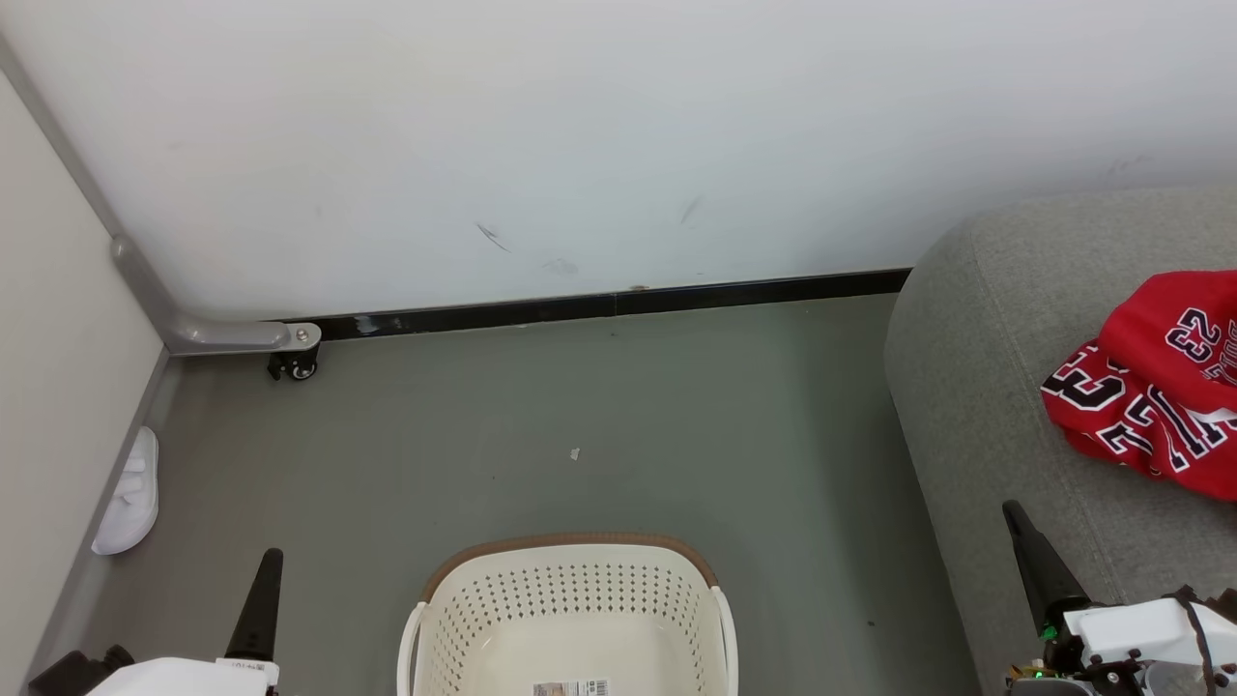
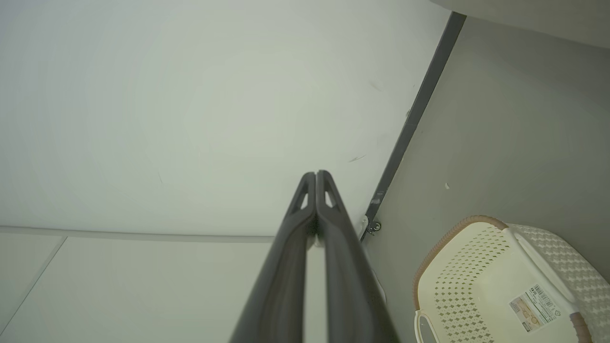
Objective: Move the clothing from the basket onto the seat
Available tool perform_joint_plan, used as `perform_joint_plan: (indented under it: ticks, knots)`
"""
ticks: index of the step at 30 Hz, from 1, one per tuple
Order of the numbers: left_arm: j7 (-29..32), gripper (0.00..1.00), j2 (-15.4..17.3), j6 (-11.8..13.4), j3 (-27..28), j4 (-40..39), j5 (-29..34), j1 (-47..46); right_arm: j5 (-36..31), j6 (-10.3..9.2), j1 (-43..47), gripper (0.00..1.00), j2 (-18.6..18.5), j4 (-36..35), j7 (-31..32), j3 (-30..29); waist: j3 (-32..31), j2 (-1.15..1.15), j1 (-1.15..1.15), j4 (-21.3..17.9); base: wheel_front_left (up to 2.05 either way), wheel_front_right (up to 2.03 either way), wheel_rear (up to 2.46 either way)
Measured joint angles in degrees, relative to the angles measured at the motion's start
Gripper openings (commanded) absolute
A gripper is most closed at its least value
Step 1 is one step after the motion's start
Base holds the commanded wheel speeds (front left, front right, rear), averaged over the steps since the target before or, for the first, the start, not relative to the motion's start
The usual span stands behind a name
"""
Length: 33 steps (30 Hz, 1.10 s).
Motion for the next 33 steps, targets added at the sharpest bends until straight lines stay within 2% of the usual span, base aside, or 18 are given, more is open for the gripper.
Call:
perform_joint_plan:
  ticks: [18,33]
  knots:
    - [3.61,0.0,-1.44,-2.0,2.11,1.79,-11.95,-1.96,14.01,-0.01,-2.29,0.0,-0.01,1.78,2.78,-1.92,-0.25,0.0,-0.02,-0.21,0.0,0.0,0.0]
    - [3.77,0.0,-1.47,-2.18,2.44,1.98,-12.91,-2.26,15.02,-0.01,-2.29,0.0,-0.02,2.44,3.12,-2.04,-0.25,0.0,-0.02,-0.21,0.0,0.0,0.0]
